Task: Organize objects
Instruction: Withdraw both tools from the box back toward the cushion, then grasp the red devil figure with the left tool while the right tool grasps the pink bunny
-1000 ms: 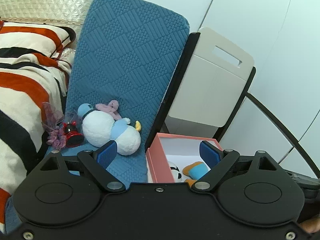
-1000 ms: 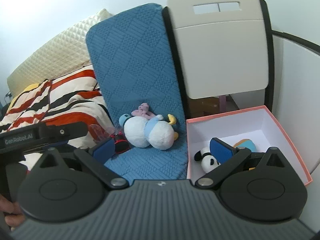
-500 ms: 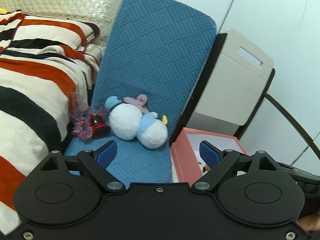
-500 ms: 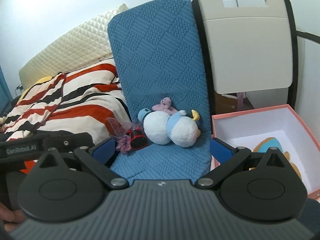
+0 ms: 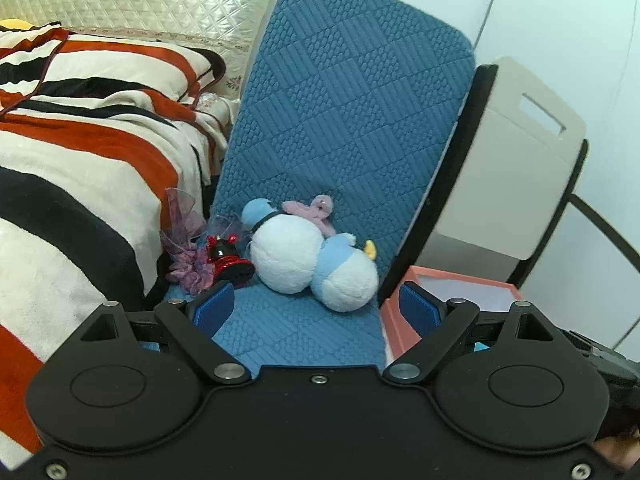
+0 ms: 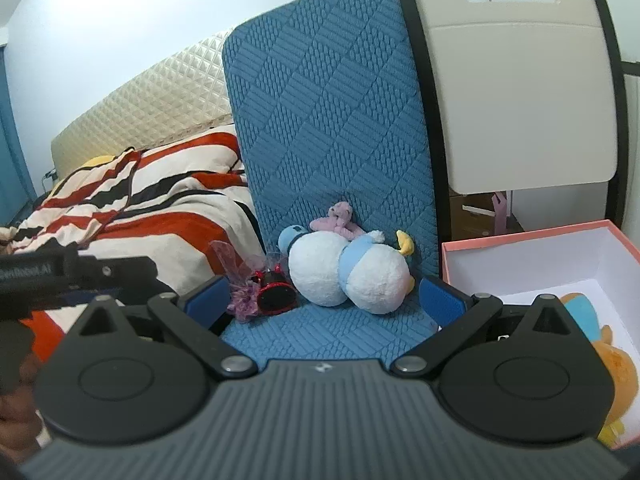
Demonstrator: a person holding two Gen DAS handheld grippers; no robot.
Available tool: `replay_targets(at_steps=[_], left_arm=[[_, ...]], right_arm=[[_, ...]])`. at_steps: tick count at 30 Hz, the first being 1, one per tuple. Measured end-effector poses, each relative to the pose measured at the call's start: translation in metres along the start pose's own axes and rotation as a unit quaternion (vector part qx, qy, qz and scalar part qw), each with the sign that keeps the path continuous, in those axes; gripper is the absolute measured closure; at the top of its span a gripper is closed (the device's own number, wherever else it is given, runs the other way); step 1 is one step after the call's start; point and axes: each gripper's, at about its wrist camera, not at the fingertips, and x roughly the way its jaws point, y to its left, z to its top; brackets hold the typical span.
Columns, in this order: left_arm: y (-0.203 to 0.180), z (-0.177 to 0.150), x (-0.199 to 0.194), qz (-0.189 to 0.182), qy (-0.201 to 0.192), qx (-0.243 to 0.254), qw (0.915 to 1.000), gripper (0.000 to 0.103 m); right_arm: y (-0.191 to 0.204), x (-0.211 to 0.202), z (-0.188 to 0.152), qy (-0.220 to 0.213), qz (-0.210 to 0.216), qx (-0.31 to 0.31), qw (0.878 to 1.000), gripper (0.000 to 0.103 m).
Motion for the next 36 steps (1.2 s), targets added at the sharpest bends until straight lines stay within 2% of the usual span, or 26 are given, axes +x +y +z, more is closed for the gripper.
replay_targets(at_steps=[8, 12, 16, 18, 27, 29, 33, 35, 36], left_arm=[[0.011, -0.008, 0.032, 0.017, 0.009, 0.003, 0.9998, 0.014], [0.017, -0.014, 0.048, 0.022, 0.015, 0.000, 0.9997, 0.014], [0.025, -0.020, 0.073, 0.017, 0.043, -0.009, 0.9989, 0.014], [0.027, -0.021, 0.085, 0.016, 0.051, -0.007, 0.9985, 0.014], [0.047, -0.011, 0.134, 0.027, 0.073, -0.016, 0.9968, 0.014], [0.049, -0.007, 0.147, 0.029, 0.077, -0.011, 0.9965, 0.014], [0.056, -0.002, 0.175, 0.030, 0.085, -0.015, 0.9958, 0.014], [0.061, 0.000, 0.189, 0.032, 0.093, -0.015, 0.9951, 0.015], [0.063, 0.001, 0.196, 0.035, 0.095, -0.013, 0.9948, 0.015]], right_arm=[[-0.022, 0.023, -0.017, 0.014, 0.002, 0.014, 1.000, 0.000], [-0.029, 0.026, -0.014, 0.001, -0.006, 0.022, 1.000, 0.000], [-0.034, 0.028, -0.010, -0.012, 0.009, 0.031, 0.999, 0.000], [-0.033, 0.030, -0.009, -0.016, 0.000, 0.025, 1.000, 0.000], [-0.037, 0.054, -0.002, -0.001, 0.005, 0.031, 1.000, 0.001], [-0.037, 0.062, 0.002, 0.002, 0.008, 0.028, 1.000, 0.009], [-0.035, 0.082, 0.010, 0.004, 0.014, 0.020, 1.000, 0.012], [-0.035, 0.096, 0.013, 0.013, 0.009, 0.020, 1.000, 0.026], [-0.036, 0.104, 0.014, 0.019, 0.008, 0.021, 1.000, 0.027]])
